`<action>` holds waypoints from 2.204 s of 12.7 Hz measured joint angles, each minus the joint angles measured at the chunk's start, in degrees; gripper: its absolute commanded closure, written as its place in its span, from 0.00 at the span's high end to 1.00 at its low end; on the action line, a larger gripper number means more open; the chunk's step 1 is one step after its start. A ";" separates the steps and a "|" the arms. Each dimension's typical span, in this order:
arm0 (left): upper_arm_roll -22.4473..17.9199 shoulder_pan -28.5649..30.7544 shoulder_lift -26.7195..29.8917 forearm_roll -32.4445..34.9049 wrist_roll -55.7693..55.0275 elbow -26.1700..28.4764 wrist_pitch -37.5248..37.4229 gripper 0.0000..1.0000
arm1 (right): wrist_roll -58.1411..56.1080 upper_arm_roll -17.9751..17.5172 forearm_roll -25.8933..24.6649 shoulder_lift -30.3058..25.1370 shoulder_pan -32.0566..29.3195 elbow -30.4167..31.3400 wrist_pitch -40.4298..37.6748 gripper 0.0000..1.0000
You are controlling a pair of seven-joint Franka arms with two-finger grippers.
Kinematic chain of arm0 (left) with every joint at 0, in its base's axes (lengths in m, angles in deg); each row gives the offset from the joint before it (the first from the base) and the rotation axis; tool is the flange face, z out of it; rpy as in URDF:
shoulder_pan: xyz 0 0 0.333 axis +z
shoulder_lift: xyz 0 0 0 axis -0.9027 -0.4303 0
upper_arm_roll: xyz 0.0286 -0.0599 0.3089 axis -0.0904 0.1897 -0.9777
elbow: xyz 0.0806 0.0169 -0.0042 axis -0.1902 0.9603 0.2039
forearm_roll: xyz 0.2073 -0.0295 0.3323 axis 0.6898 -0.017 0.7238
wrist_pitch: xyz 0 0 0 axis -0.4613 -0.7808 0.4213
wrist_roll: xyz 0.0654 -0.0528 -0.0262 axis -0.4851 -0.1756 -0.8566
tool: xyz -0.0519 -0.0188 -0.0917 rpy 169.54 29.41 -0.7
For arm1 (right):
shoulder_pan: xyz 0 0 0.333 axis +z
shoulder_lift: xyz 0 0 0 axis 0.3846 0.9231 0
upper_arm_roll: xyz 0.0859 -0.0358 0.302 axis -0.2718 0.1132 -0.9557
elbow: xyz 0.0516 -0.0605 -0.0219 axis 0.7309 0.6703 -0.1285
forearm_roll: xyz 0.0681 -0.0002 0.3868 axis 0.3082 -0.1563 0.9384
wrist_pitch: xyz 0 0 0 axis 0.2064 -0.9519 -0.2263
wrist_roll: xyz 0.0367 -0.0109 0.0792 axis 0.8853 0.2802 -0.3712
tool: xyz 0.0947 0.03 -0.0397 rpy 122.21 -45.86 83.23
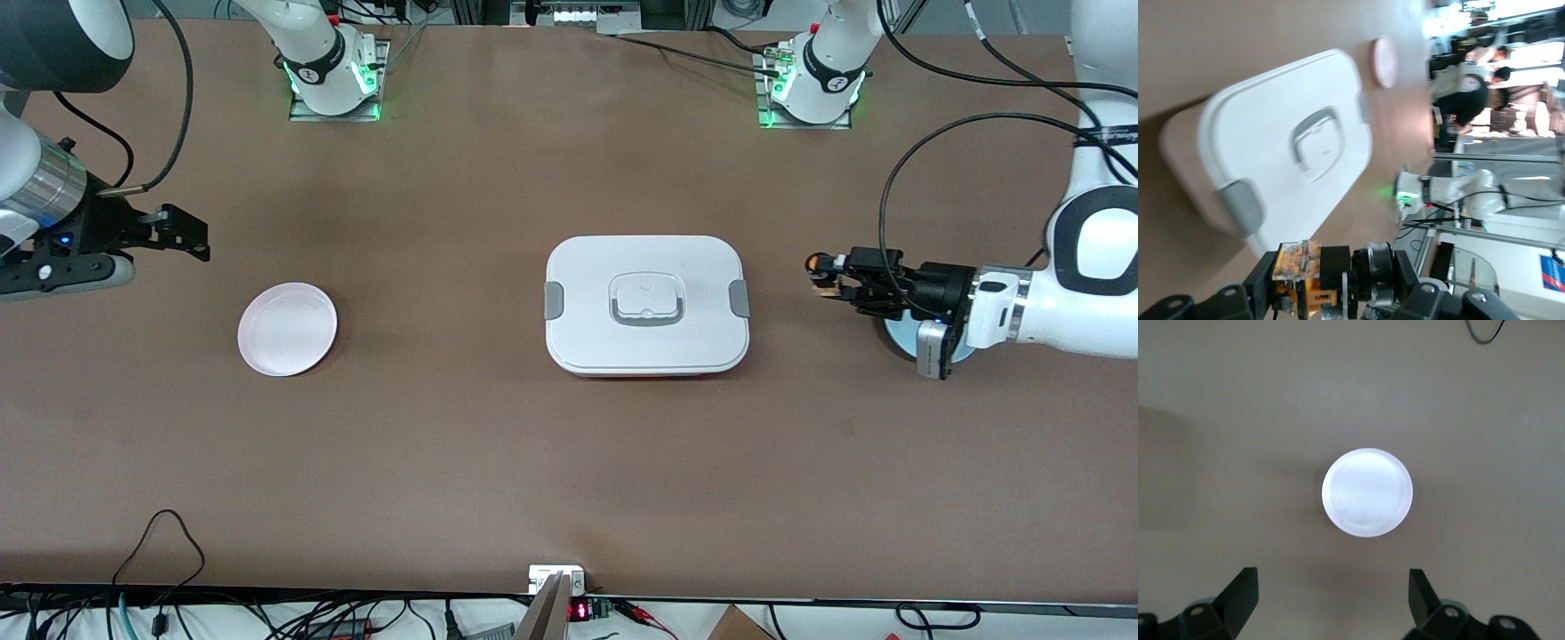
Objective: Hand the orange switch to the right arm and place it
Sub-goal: 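Carry the switch over the box with the left gripper while the right gripper approaches, then close the right gripper on the switch held by the left gripper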
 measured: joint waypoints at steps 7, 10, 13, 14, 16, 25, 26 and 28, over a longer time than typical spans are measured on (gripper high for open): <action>7.53 -3.19 -6.74 -18.90 28.50 0.42 2.85 0.35 | -7.80 0.88 36.32 6.82 -3.58 1.16 -11.78 1.00; 7.97 -10.71 -9.49 -29.37 42.12 0.54 10.34 0.35 | -8.63 0.75 53.60 14.92 -3.92 1.29 -12.29 1.00; 8.30 -19.72 -9.71 -41.08 54.65 0.84 20.70 0.35 | -8.63 0.31 69.40 20.01 -2.30 1.27 -10.04 1.00; 8.35 -22.68 -9.72 -44.64 58.64 1.15 24.27 0.36 | -8.63 0.29 72.88 21.17 -1.27 1.26 -8.13 1.00; 8.36 -27.33 -9.73 -51.50 63.51 1.72 30.45 0.36 | -8.37 0.17 77.96 22.71 0.94 1.65 -5.23 1.00; 7.77 -29.94 -9.73 -56.55 66.24 1.75 33.95 0.36 | -0.80 -0.07 86.99 23.61 9.80 3.26 7.46 0.99; 7.77 -29.94 -9.73 -56.55 66.28 1.75 33.95 0.36 | 0.39 -0.09 87.03 23.58 10.64 3.26 8.60 0.99; 7.77 -29.94 -9.73 -56.55 66.38 1.76 33.95 0.36 | 1.67 -0.12 87.13 23.40 11.86 3.25 9.82 0.97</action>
